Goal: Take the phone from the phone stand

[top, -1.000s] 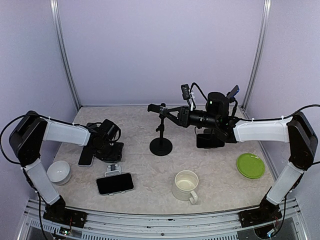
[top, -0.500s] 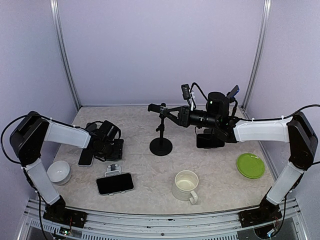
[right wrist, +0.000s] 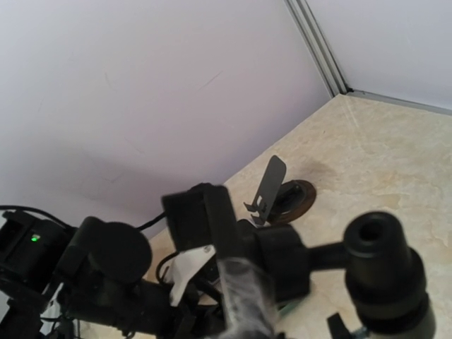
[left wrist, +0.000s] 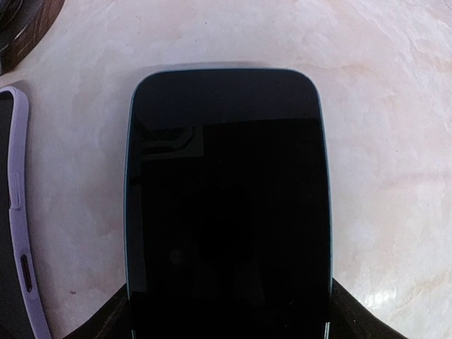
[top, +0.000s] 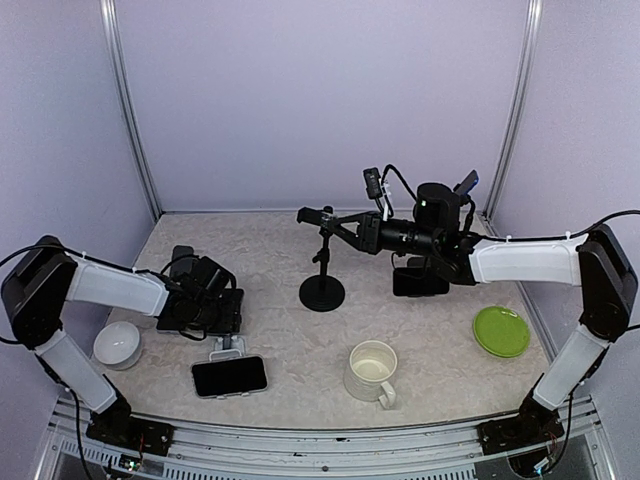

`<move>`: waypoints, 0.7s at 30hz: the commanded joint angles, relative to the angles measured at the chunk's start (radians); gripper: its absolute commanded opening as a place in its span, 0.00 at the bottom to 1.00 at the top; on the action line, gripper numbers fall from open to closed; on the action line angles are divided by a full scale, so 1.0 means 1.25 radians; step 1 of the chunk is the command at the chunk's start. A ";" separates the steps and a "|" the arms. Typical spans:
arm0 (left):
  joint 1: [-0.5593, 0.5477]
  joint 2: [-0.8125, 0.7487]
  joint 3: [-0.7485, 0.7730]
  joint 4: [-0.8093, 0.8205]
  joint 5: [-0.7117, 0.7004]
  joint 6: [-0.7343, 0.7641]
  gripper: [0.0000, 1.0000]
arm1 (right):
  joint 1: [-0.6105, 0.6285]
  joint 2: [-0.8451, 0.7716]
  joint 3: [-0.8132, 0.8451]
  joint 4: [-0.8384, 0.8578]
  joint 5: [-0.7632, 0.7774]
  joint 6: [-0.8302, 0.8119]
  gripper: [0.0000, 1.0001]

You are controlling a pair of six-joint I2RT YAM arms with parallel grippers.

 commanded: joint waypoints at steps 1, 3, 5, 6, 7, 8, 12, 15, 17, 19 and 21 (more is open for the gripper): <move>-0.036 -0.016 -0.048 -0.113 0.061 -0.043 0.58 | -0.013 -0.017 -0.002 -0.101 0.005 0.009 0.00; -0.043 -0.029 -0.055 -0.119 0.063 -0.051 0.58 | -0.013 -0.020 -0.001 -0.107 0.006 0.006 0.00; -0.041 -0.040 -0.059 -0.123 0.060 -0.052 0.58 | -0.013 -0.019 -0.002 -0.107 0.006 0.005 0.00; -0.037 -0.043 -0.057 -0.123 0.059 -0.051 0.58 | -0.013 -0.018 -0.003 -0.105 0.006 0.006 0.00; -0.029 -0.043 -0.053 -0.122 0.059 -0.048 0.58 | -0.013 -0.017 -0.003 -0.103 0.004 0.006 0.00; -0.020 -0.041 -0.048 -0.118 0.062 -0.044 0.58 | -0.013 -0.014 -0.003 -0.100 0.002 0.008 0.00; 0.012 -0.011 -0.011 -0.097 0.071 -0.023 0.59 | -0.013 -0.009 0.000 -0.094 -0.002 0.010 0.00; 0.017 0.025 0.018 -0.093 0.061 -0.007 0.62 | -0.013 -0.012 0.002 -0.098 0.000 0.009 0.00; 0.021 0.045 0.030 -0.091 0.055 -0.001 0.65 | -0.013 -0.014 0.002 -0.100 0.002 0.007 0.00; 0.020 0.055 0.032 -0.088 0.046 -0.001 0.68 | -0.013 -0.014 0.004 -0.100 0.003 0.006 0.00; 0.020 0.056 0.028 -0.090 0.042 -0.003 0.72 | -0.013 -0.014 0.005 -0.101 0.003 0.005 0.00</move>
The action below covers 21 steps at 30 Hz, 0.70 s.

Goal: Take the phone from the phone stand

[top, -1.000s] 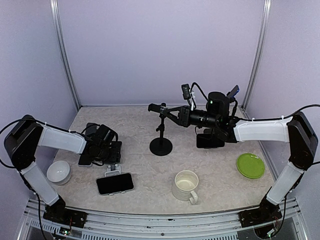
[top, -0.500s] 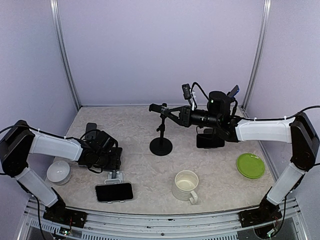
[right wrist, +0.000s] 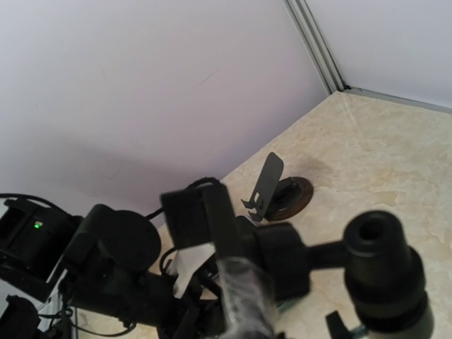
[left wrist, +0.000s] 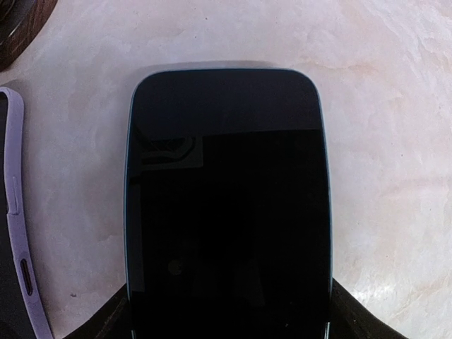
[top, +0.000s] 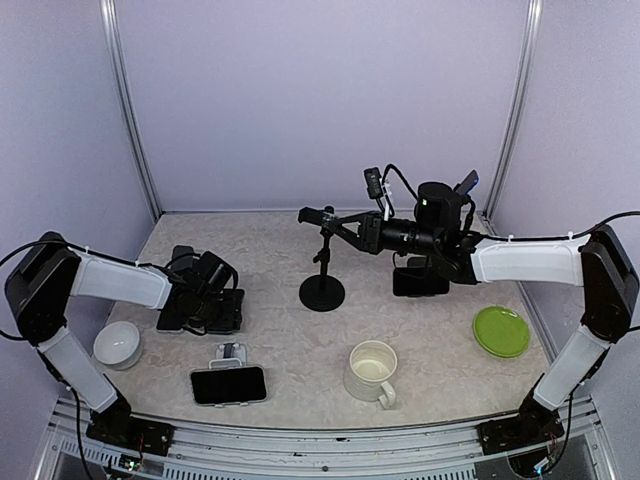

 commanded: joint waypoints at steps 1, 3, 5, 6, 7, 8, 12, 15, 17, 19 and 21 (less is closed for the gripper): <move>0.005 0.033 -0.019 -0.034 0.020 0.000 0.73 | -0.011 -0.004 0.005 -0.079 0.003 0.015 0.00; 0.004 0.019 -0.031 -0.034 0.021 -0.001 0.78 | -0.010 -0.003 0.006 -0.081 0.003 0.013 0.00; 0.000 0.001 -0.045 -0.037 0.010 -0.004 0.84 | -0.010 -0.001 0.006 -0.079 0.001 0.013 0.00; -0.002 -0.008 -0.051 -0.040 0.002 -0.007 0.87 | -0.010 -0.001 0.006 -0.079 0.000 0.013 0.00; -0.003 -0.018 -0.056 -0.044 -0.003 -0.007 0.90 | -0.010 0.000 0.005 -0.078 -0.001 0.013 0.00; -0.003 -0.027 -0.061 -0.046 -0.006 -0.006 0.93 | -0.010 0.000 0.005 -0.077 -0.001 0.013 0.00; -0.008 -0.052 -0.055 -0.054 -0.009 0.011 0.99 | -0.010 0.001 0.000 -0.070 0.000 0.018 0.00; -0.014 -0.075 -0.036 -0.058 -0.013 0.024 0.99 | -0.010 0.002 0.001 -0.066 -0.002 0.022 0.00; -0.021 -0.104 -0.026 -0.046 -0.018 0.037 0.99 | -0.010 0.005 0.003 -0.066 -0.002 0.023 0.00; -0.036 -0.152 -0.025 -0.014 -0.015 0.062 0.99 | -0.010 0.003 0.003 -0.065 -0.002 0.024 0.00; -0.056 -0.206 -0.025 0.028 -0.009 0.093 0.99 | -0.010 0.002 0.004 -0.065 -0.002 0.025 0.00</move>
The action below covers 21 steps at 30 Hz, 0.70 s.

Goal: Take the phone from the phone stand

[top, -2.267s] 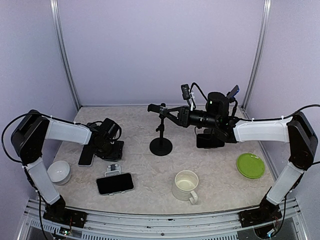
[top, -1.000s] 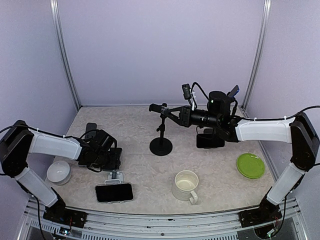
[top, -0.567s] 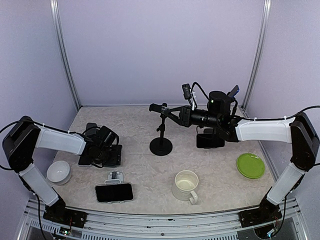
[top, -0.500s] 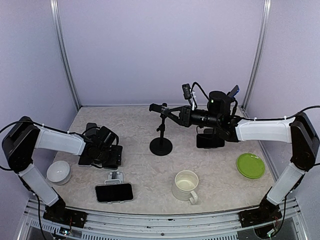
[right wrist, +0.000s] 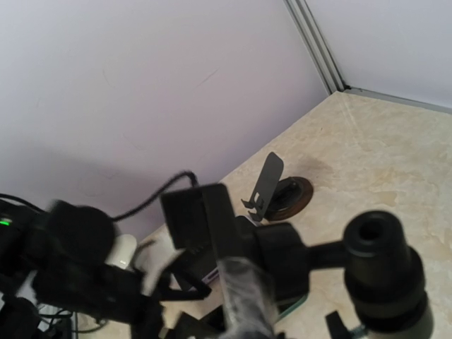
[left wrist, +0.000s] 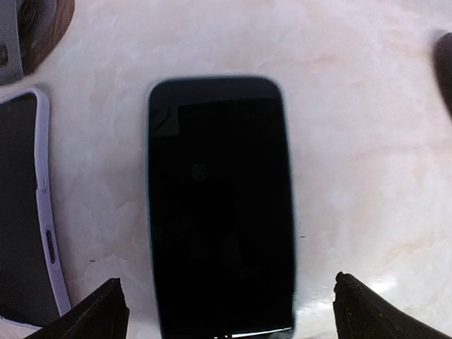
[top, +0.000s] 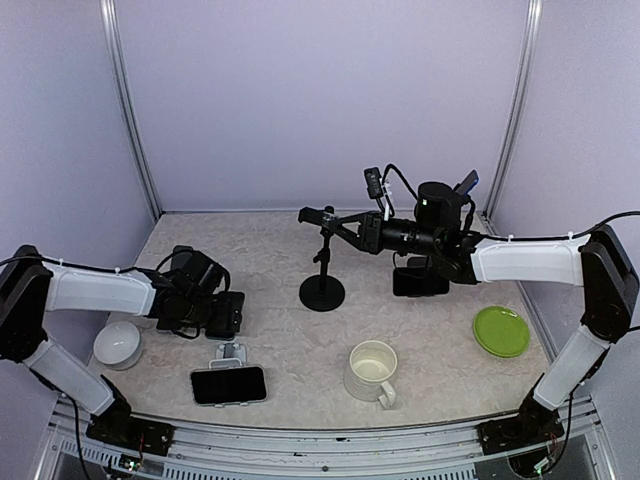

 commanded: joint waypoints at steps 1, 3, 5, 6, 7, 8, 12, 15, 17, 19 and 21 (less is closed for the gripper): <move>-0.039 -0.129 0.017 0.084 0.009 0.078 0.99 | -0.010 0.002 0.003 -0.065 -0.001 0.025 0.00; -0.045 -0.181 0.024 0.122 0.032 0.111 0.99 | -0.010 0.002 0.004 -0.063 -0.001 0.027 0.00; -0.047 -0.208 0.045 0.150 0.060 0.143 0.99 | -0.010 0.003 0.004 -0.062 -0.003 0.029 0.00; -0.051 -0.218 0.060 0.158 0.067 0.154 0.99 | -0.010 0.004 0.005 -0.060 -0.004 0.031 0.00; -0.056 -0.224 0.073 0.169 0.079 0.167 0.99 | -0.010 0.005 0.006 -0.058 -0.006 0.032 0.00; -0.063 -0.230 0.090 0.177 0.087 0.176 0.99 | -0.010 0.007 0.007 -0.056 -0.008 0.034 0.00; -0.076 -0.211 0.165 0.191 0.111 0.186 0.96 | -0.010 0.011 0.010 -0.051 -0.015 0.037 0.00; -0.084 -0.174 0.226 0.187 0.116 0.182 0.92 | -0.010 0.015 0.017 -0.049 -0.021 0.041 0.01; -0.094 -0.143 0.263 0.180 0.115 0.182 0.88 | -0.010 0.019 0.023 -0.049 -0.027 0.044 0.03; -0.103 -0.112 0.304 0.168 0.108 0.179 0.84 | -0.009 0.023 0.029 -0.050 -0.031 0.044 0.04; -0.112 -0.086 0.333 0.166 0.107 0.177 0.80 | -0.009 0.028 0.036 -0.051 -0.034 0.044 0.04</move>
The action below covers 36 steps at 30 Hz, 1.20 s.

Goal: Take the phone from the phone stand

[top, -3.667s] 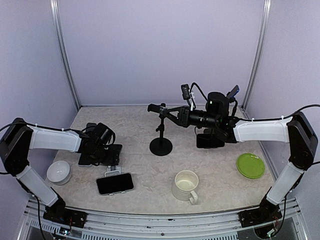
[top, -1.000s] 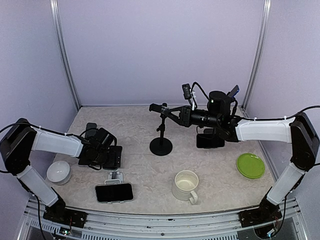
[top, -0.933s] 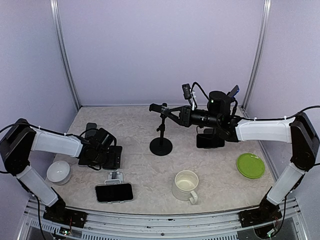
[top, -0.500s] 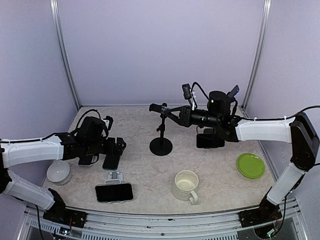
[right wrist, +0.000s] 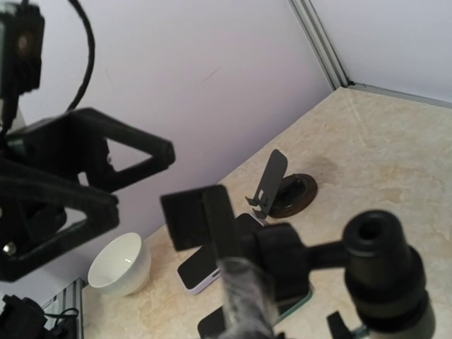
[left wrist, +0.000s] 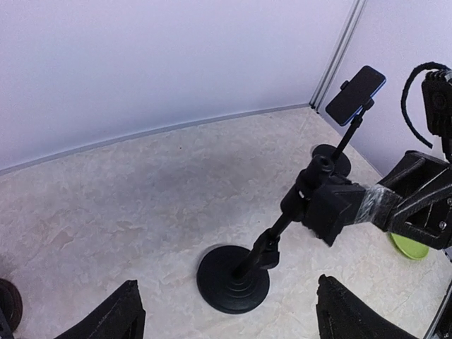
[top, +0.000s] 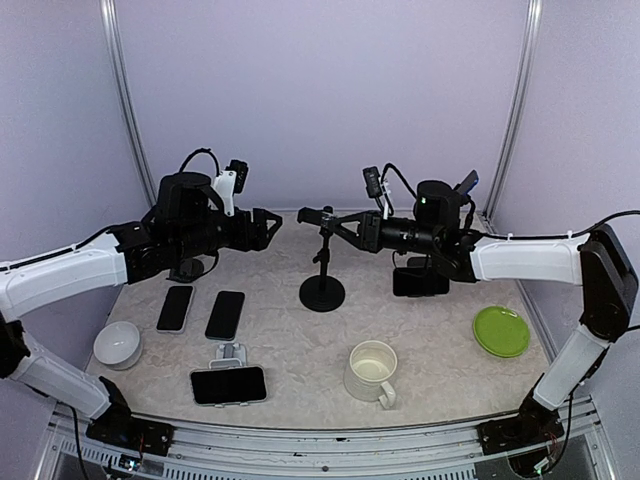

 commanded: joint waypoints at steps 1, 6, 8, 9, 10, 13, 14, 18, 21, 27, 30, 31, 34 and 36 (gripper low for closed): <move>-0.022 0.058 0.068 -0.001 0.007 0.008 0.77 | -0.007 0.026 0.027 -0.043 -0.022 0.036 0.04; -0.033 0.096 0.113 0.006 0.016 0.000 0.67 | -0.003 0.037 0.043 -0.047 -0.022 0.038 0.04; -0.036 0.110 0.131 0.001 0.017 0.004 0.65 | -0.001 0.040 0.048 -0.049 -0.022 0.038 0.04; -0.036 0.116 0.135 0.001 0.019 0.006 0.65 | 0.000 0.042 0.050 -0.050 -0.022 0.037 0.04; -0.037 0.120 0.139 0.002 0.020 0.006 0.64 | 0.000 0.043 0.052 -0.052 -0.022 0.036 0.04; -0.039 0.130 0.147 0.004 0.028 0.011 0.62 | 0.003 0.047 0.058 -0.055 -0.020 0.035 0.04; -0.039 0.134 0.150 0.004 0.027 0.012 0.61 | 0.003 0.048 0.059 -0.055 -0.021 0.035 0.04; -0.039 0.160 0.176 -0.016 0.025 0.019 0.56 | 0.006 0.052 0.064 -0.056 -0.022 0.035 0.04; -0.041 0.183 0.195 -0.032 0.017 0.024 0.53 | 0.007 0.054 0.069 -0.058 -0.022 0.035 0.04; -0.041 0.193 0.203 -0.037 0.002 0.024 0.36 | 0.009 0.053 0.073 -0.062 -0.022 0.031 0.06; -0.041 0.190 0.203 -0.036 -0.004 0.025 0.30 | 0.009 0.051 0.073 -0.061 -0.025 0.030 0.12; -0.040 0.190 0.202 -0.034 -0.003 0.024 0.29 | 0.009 0.051 0.071 -0.058 -0.027 0.031 0.15; -0.040 0.190 0.202 -0.031 0.003 0.024 0.22 | 0.010 0.048 0.069 -0.053 -0.033 0.031 0.22; -0.041 0.191 0.203 -0.030 0.006 0.024 0.17 | 0.010 0.044 0.068 -0.053 -0.035 0.031 0.29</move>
